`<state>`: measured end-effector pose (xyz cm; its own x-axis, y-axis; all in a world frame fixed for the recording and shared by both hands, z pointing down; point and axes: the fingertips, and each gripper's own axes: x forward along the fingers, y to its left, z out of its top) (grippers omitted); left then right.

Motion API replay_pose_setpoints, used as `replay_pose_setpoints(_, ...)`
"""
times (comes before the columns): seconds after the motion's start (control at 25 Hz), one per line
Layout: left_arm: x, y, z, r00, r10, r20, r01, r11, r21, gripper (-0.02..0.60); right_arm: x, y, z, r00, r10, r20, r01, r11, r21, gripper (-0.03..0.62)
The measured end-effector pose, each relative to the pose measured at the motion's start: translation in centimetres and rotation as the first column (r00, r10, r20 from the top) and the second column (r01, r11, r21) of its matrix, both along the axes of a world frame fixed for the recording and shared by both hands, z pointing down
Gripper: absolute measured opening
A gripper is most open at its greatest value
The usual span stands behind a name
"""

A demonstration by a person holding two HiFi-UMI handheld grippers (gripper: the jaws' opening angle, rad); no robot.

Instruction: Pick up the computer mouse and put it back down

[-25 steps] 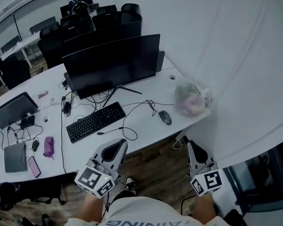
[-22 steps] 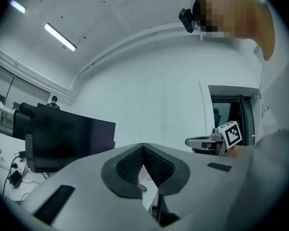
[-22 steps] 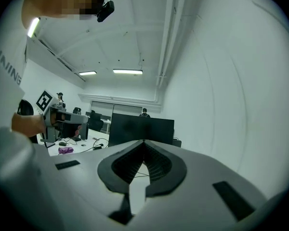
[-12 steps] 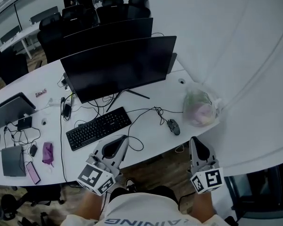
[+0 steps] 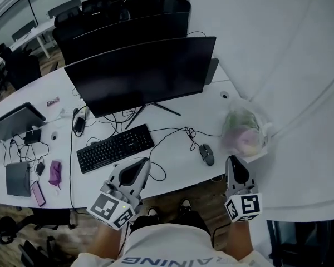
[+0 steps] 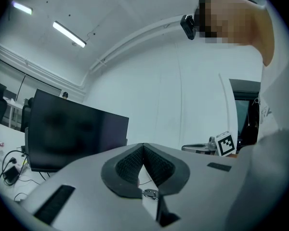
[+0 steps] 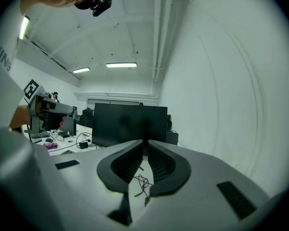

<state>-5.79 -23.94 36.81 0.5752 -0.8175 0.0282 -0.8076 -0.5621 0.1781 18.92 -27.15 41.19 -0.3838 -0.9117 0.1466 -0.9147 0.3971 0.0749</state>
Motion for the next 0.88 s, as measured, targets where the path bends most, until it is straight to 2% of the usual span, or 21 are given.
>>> replay_pose_setpoints(0.12,2.1,-1.0,0.4,0.999,-0.038,0.023,0.039,0.999,-0.025,0.005,2.6,-3.0,2.8,0.999,-0.006,-0.033,0.005,0.999,-0.045,0.034)
replay_pose_setpoints(0.24,4.4,-2.0,1.1,0.997,-0.057,0.044,0.059,0.997,-0.046,0.005,5.1,-5.6,5.5,1.0,-0.009,-0.026,0.007,0.995,-0.1,0.097)
replay_pose_setpoints(0.36,5.7,-3.1,2.1,0.995,-0.081,0.052,0.085,0.994,-0.074,0.005,6.1,-7.4,8.2,1.0,-0.025,-0.018,0.022,0.988,-0.153,0.139)
replay_pose_setpoints(0.68,7.6,-4.3,5.1,0.993,-0.1,0.064,0.109,0.981,-0.158,0.005,3.6,-8.8,17.7,0.991,-0.125,-0.042,0.104,0.937,-0.333,0.292)
replay_pose_setpoints(0.88,6.4,-4.4,6.5,0.989,-0.126,0.08,0.141,0.968,-0.207,0.005,1.3,-9.1,25.1,0.978,-0.179,-0.105,0.113,0.883,-0.455,0.334)
